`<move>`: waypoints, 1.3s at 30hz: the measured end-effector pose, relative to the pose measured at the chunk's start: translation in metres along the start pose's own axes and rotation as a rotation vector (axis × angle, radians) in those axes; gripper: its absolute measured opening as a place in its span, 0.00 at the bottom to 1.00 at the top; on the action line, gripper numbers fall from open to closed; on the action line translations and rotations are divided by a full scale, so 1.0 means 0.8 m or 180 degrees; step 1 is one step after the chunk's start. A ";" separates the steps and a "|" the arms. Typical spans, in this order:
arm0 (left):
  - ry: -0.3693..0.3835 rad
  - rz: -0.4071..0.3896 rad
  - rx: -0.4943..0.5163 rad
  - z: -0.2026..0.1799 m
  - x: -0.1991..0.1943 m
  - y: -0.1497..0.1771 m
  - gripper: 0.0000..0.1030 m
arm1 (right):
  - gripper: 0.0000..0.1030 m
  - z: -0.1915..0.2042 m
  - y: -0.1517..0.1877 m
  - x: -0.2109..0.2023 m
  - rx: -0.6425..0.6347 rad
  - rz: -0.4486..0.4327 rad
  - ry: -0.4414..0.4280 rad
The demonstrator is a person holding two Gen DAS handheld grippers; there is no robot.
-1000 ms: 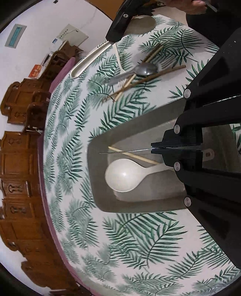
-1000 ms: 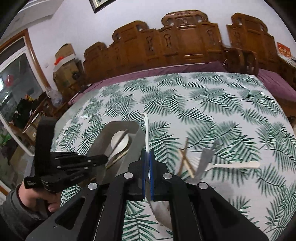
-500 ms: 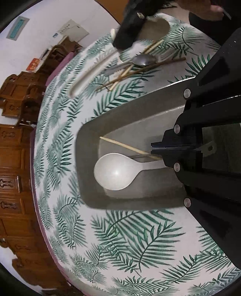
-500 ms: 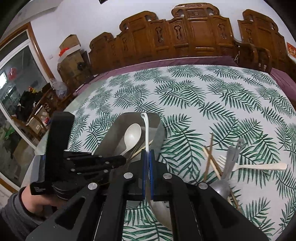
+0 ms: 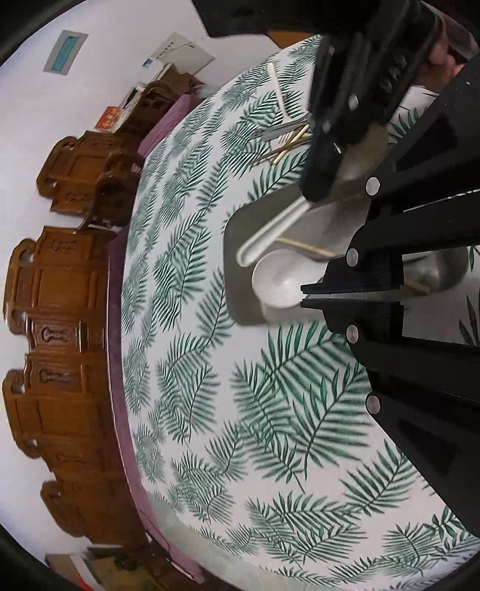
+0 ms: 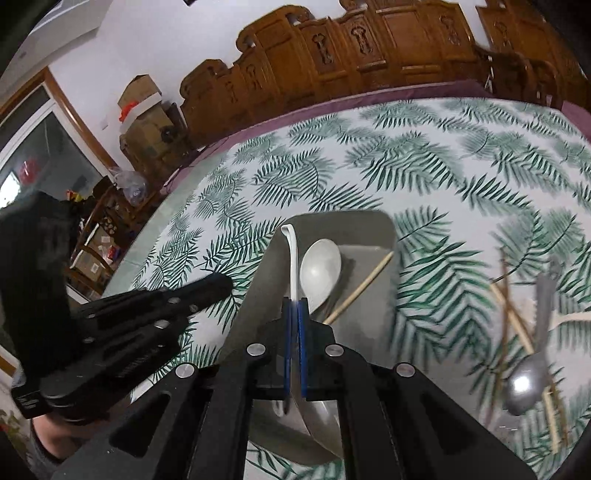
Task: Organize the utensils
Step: 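Lower the white plastic utensil into the grey tray and open the right tool, then move the right tool to the utensil pile and grasp a white plastic fork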
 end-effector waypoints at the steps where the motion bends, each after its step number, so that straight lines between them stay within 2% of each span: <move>1: -0.0005 -0.0005 -0.0017 0.003 0.000 -0.001 0.01 | 0.04 0.002 0.002 0.007 0.0020 0.0015 0.0007; 8: -0.0020 -0.0020 -0.0049 0.010 -0.001 -0.003 0.01 | 0.08 -0.004 0.010 0.034 0.0168 0.0119 0.0004; 15: 0.0014 -0.0018 -0.0017 -0.001 0.000 -0.002 0.01 | 0.08 -0.017 -0.002 0.008 0.0084 -0.0005 -0.0030; 20: 0.0122 -0.0048 0.0054 -0.028 -0.001 -0.001 0.01 | 0.08 -0.045 -0.017 -0.050 -0.0289 -0.0220 0.0221; 23: 0.0224 -0.0057 0.0107 -0.050 -0.001 -0.001 0.03 | 0.08 -0.077 -0.025 -0.087 -0.0448 -0.0340 0.0482; 25: 0.0279 -0.0066 0.0163 -0.068 -0.001 0.000 0.12 | 0.08 -0.102 -0.028 -0.111 -0.0519 -0.0413 0.0667; 30: 0.0401 -0.0070 0.0325 -0.113 -0.002 0.005 0.15 | 0.08 -0.168 -0.017 -0.150 -0.0519 -0.0504 0.1022; 34: 0.0477 -0.0049 0.0431 -0.148 0.000 0.013 0.17 | 0.08 -0.202 -0.014 -0.161 -0.0448 -0.0573 0.1125; 36: 0.0504 -0.0042 0.0469 -0.162 0.002 0.016 0.18 | 0.12 -0.218 -0.016 -0.165 -0.0446 -0.0607 0.1182; 37: 0.0514 -0.0038 0.0496 -0.170 0.003 0.017 0.19 | 0.18 -0.225 -0.017 -0.167 -0.0449 -0.0625 0.1215; 39: 0.0532 -0.0029 0.0531 -0.182 0.005 0.020 0.19 | 0.21 -0.240 -0.018 -0.170 -0.0439 -0.0636 0.1296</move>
Point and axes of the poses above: each gripper's, at about its wrist camera, not at the fingertips, and x roughly the way its jaws point, z to its left, y to its underside, the point moved 10 cm from there along x, roughly the way its jaws point
